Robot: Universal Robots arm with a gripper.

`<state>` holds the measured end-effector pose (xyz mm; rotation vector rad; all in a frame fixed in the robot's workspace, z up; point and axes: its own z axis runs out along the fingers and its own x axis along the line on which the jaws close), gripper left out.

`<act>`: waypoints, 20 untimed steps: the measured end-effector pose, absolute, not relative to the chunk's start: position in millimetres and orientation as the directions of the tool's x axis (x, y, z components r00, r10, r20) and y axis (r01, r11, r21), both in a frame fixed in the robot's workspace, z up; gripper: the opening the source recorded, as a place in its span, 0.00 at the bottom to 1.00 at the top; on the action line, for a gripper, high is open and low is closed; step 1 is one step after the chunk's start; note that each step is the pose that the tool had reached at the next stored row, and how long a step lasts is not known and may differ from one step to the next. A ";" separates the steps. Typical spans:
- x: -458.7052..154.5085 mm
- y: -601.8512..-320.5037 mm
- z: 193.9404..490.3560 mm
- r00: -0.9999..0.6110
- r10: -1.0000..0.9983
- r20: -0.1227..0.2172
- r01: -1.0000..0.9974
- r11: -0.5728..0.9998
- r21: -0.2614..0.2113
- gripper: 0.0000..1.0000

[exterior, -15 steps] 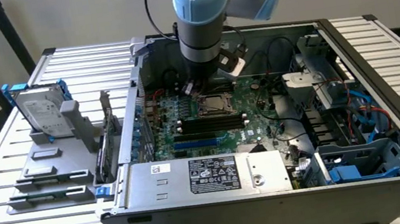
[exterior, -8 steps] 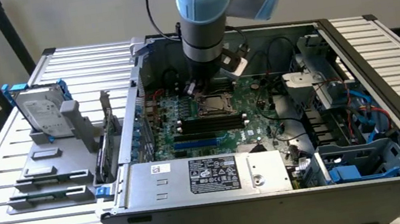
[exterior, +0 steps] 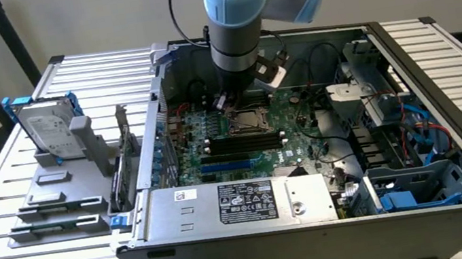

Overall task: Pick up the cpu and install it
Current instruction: 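Install the first cpu locking lever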

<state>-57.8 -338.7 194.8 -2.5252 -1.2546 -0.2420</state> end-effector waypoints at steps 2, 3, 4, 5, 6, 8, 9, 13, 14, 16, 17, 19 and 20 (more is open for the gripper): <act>-57.8 -338.2 194.8 0.602 0.746 0.285 0.798 -0.568 -0.200 0.11; -57.7 -337.8 194.7 0.602 0.746 0.285 0.798 -0.568 -0.200 0.11; -57.6 -337.4 194.6 0.602 0.746 0.285 0.798 -0.568 -0.200 0.11; -57.5 -337.1 194.6 0.602 0.746 0.285 0.798 -0.568 -0.200 0.11; -57.4 -336.8 194.6 0.602 0.746 0.285 0.798 -0.568 -0.200 0.11; -57.3 -336.7 194.6 0.602 0.746 0.285 0.798 -0.568 -0.200 0.11; -57.2 -336.7 194.4 0.602 0.746 0.285 0.798 -0.568 -0.200 0.11; -56.1 -336.6 193.4 0.602 0.746 0.284 0.798 -0.569 -0.199 0.11; -55.6 -336.6 193.1 0.602 0.746 0.284 0.798 -0.568 -0.199 0.11; -54.4 -336.6 192.7 0.602 0.746 0.284 0.798 -0.569 -0.199 0.11; -53.7 -336.6 192.6 0.602 0.746 0.284 0.798 -0.569 -0.199 0.11; -52.4 -336.6 192.3 0.602 0.746 0.284 0.798 -0.568 -0.199 0.11; -51.7 -336.6 192.2 0.602 0.746 0.284 0.798 -0.568 -0.200 0.11</act>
